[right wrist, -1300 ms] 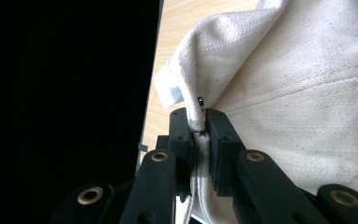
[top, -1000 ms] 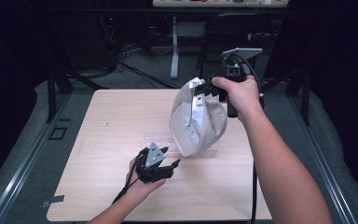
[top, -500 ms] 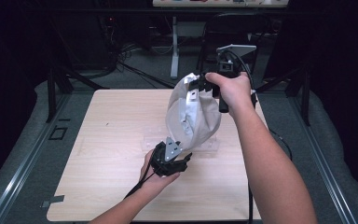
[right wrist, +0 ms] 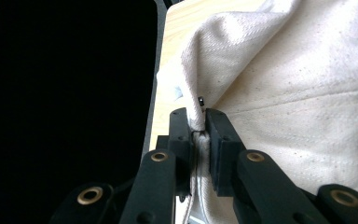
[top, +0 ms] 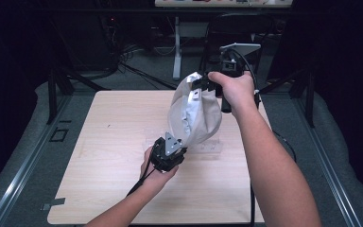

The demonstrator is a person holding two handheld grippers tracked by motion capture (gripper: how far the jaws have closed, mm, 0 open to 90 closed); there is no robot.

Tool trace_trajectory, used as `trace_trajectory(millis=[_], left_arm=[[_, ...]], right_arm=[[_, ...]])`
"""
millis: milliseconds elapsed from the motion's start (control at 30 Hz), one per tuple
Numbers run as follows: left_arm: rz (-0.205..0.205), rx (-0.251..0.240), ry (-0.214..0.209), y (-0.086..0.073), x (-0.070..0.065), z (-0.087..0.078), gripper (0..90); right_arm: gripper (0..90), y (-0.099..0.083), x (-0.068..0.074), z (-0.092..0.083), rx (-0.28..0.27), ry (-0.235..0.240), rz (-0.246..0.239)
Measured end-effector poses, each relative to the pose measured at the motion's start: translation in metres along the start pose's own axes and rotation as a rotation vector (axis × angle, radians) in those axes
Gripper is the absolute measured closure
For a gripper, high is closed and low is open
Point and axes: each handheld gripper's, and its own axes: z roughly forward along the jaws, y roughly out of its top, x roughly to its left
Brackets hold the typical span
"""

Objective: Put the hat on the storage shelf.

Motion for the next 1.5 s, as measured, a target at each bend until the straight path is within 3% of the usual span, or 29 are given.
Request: trace_trajectory(millis=[333,500,833,967,1067,1500], left_arm=[[-0.028,-0.006,-0.022,0.003,0.013,-0.005,74.6],[-0.015,-0.013,-0.038,0.005,0.016,-0.006,77.9],[-0.071,-0.043,-0.143,0.017,0.035,-0.012,81.8],[-0.077,-0.041,-0.152,0.019,0.037,-0.011,82.3],[-0.089,-0.039,-0.183,0.016,0.038,-0.006,82.5],[-0.104,-0.017,-0.207,-0.001,0.038,0.009,82.3]], right_arm=[[81.4,0.001,0.003,0.0,-0.012,-0.001,-0.006],[81.5,0.0,0.007,-0.001,-0.02,0.004,-0.018],[81.6,0.002,0.012,-0.002,-0.038,0.012,-0.026],[81.7,0.002,0.013,-0.003,-0.039,0.009,-0.026],[81.7,0.002,0.01,-0.001,-0.029,-0.008,-0.029],[81.7,0.001,-0.004,0.013,-0.013,-0.031,-0.014]])
